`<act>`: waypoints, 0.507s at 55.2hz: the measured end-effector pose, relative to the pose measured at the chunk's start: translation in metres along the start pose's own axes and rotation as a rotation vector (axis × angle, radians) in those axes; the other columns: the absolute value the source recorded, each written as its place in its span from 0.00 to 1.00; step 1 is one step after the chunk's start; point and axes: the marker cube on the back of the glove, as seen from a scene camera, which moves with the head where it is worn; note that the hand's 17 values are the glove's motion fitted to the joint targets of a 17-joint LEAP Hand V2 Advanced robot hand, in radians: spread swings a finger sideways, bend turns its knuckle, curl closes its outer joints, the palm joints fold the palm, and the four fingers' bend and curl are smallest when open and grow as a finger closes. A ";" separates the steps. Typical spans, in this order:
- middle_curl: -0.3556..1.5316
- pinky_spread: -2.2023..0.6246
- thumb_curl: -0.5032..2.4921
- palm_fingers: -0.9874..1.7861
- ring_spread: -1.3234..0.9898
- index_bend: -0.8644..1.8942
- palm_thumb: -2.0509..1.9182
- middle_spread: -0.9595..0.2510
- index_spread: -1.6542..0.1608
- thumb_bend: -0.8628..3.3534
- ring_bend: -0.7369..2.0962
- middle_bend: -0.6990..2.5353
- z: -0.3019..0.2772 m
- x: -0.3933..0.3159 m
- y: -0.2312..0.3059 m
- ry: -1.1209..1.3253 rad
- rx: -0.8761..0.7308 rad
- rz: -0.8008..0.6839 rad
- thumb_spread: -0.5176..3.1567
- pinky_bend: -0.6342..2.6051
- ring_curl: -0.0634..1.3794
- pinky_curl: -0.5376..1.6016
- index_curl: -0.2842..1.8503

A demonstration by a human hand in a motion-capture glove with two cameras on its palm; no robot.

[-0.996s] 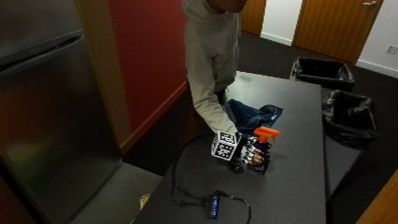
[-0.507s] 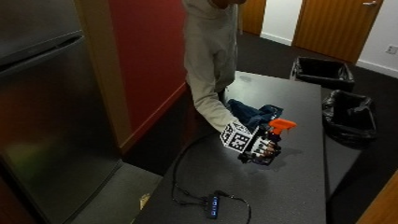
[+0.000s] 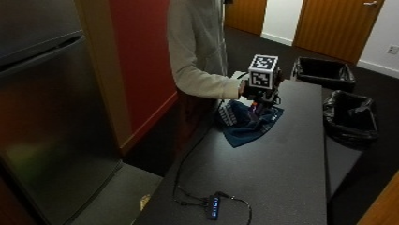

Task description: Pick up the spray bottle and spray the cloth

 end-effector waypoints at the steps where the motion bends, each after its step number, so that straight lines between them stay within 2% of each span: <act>1: 0.42 0.71 0.40 0.83 0.48 0.38 0.74 0.69 0.78 0.20 0.45 0.32 -0.003 -0.005 0.002 0.025 -0.016 -0.015 0.23 0.32 0.31 0.43 0.34; 8: 0.42 0.71 0.40 0.83 0.48 0.38 0.74 0.69 0.78 0.19 0.45 0.32 -0.013 -0.037 0.015 0.183 -0.108 -0.115 0.23 0.32 0.31 0.43 0.34; 17: 0.42 0.70 0.40 0.83 0.48 0.38 0.74 0.69 0.78 0.19 0.45 0.33 0.003 -0.083 0.038 0.350 -0.221 -0.245 0.23 0.33 0.31 0.43 0.34; 28: 0.42 0.70 0.41 0.83 0.48 0.38 0.74 0.69 0.78 0.19 0.45 0.33 0.035 -0.111 0.060 0.578 -0.292 -0.304 0.23 0.33 0.31 0.43 0.34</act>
